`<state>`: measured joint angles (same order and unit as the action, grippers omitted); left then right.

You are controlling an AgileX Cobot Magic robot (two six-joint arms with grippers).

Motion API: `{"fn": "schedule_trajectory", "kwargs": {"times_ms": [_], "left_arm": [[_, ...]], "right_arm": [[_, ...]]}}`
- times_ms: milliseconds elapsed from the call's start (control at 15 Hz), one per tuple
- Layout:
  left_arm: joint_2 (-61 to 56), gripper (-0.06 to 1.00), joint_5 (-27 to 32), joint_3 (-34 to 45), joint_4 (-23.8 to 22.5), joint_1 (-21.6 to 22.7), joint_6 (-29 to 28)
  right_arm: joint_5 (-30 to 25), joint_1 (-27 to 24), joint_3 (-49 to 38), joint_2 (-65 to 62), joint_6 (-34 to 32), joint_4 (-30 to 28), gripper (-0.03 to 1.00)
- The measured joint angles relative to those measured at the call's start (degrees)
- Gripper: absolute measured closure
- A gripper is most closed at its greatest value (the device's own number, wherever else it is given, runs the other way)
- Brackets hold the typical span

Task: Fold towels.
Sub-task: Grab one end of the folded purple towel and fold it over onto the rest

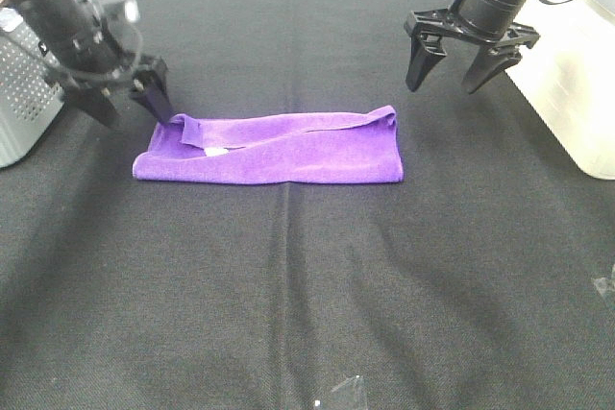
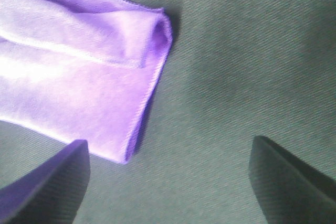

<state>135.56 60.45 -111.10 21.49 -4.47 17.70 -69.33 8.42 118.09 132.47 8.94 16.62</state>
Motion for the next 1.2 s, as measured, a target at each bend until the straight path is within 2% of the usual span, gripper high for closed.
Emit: {"fn": "schedule_trajectory", "kwargs": {"times_ms": [200, 533, 667, 933, 1067, 1200], "left_arm": [[3.4, 0.14, 0.3, -0.4, 5.4, 0.3, 2.5], [6.7, 0.14, 2.7, -2.6, 7.6, 0.9, 3.0], [8.2, 0.14, 5.4, -4.9, 8.3, 1.0, 3.0], [12.1, 0.15, 9.8, -10.3, 14.6, 1.1, 3.0], [14.6, 0.2, 10.0, -12.8, 19.4, -0.5, 3.0], [15.6, 0.25, 9.9, -13.9, 20.7, -2.7, 3.0]], "right_arm": [[-0.2, 0.0, 0.0, 0.1, -0.1, 0.7, 0.17], [-0.4, 0.0, 0.0, 0.1, -0.1, 0.9, 0.17], [-0.4, 0.0, 0.0, 0.1, -0.1, 0.9, 0.17], [-0.4, 0.0, 0.0, 0.1, -0.1, 0.9, 0.17], [-0.4, 0.0, 0.0, 0.1, -0.1, 0.9, 0.17], [-0.4, 0.0, 0.0, 0.1, -0.1, 0.9, 0.17]]}}
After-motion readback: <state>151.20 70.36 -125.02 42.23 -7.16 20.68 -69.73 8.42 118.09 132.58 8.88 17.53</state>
